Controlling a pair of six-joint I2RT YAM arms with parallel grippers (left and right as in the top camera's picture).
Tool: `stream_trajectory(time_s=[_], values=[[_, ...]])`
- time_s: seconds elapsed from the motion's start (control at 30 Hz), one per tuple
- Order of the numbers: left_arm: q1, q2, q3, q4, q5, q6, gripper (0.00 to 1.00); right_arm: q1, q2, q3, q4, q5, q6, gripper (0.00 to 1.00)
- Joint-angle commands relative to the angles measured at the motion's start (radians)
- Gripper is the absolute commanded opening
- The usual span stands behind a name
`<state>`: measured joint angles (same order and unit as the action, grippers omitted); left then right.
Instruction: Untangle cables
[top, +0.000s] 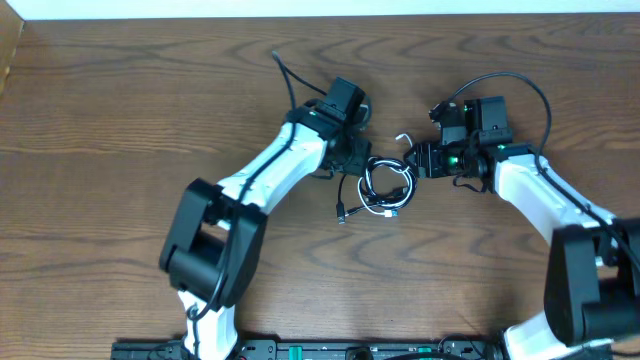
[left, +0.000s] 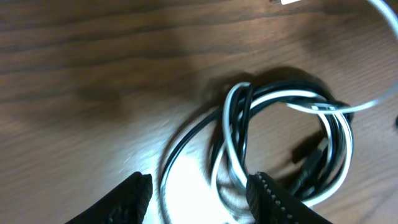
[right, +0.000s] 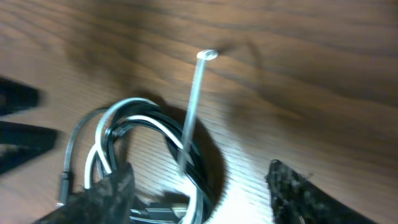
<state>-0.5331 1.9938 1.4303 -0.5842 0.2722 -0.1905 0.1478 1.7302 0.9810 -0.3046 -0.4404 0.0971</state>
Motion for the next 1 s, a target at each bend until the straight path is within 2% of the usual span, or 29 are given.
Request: stream_trajectory(time_s=[0.0, 0.2, 0.37, 0.43, 0.57, 0.73, 0.97], values=[[-0.014, 0.038, -0.011, 0.021, 0.055, -0.013, 0.54, -0.011, 0.043, 0.004, 0.026, -0.153, 0.019, 0.57], [-0.026, 0.068, -0.011, 0.072, 0.068, -0.013, 0.53, -0.009, 0.057, 0.004, 0.035, -0.164, 0.022, 0.37], [-0.031, 0.079, -0.011, 0.125, 0.068, -0.013, 0.52, -0.010, 0.057, 0.004, 0.055, -0.153, 0.023, 0.33], [-0.035, 0.079, -0.011, 0.143, 0.068, -0.013, 0.48, -0.009, 0.058, 0.004, 0.078, -0.103, 0.049, 0.29], [-0.046, 0.079, -0.011, 0.152, 0.068, -0.013, 0.43, -0.008, 0.060, 0.004, 0.105, -0.033, 0.159, 0.29], [-0.072, 0.079, -0.014, 0.139, 0.066, -0.013, 0.43, -0.008, 0.061, 0.004, 0.119, -0.033, 0.161, 0.29], [-0.080, 0.079, -0.014, 0.142, -0.047, -0.013, 0.43, 0.024, 0.078, 0.003, 0.133, -0.020, 0.161, 0.27]])
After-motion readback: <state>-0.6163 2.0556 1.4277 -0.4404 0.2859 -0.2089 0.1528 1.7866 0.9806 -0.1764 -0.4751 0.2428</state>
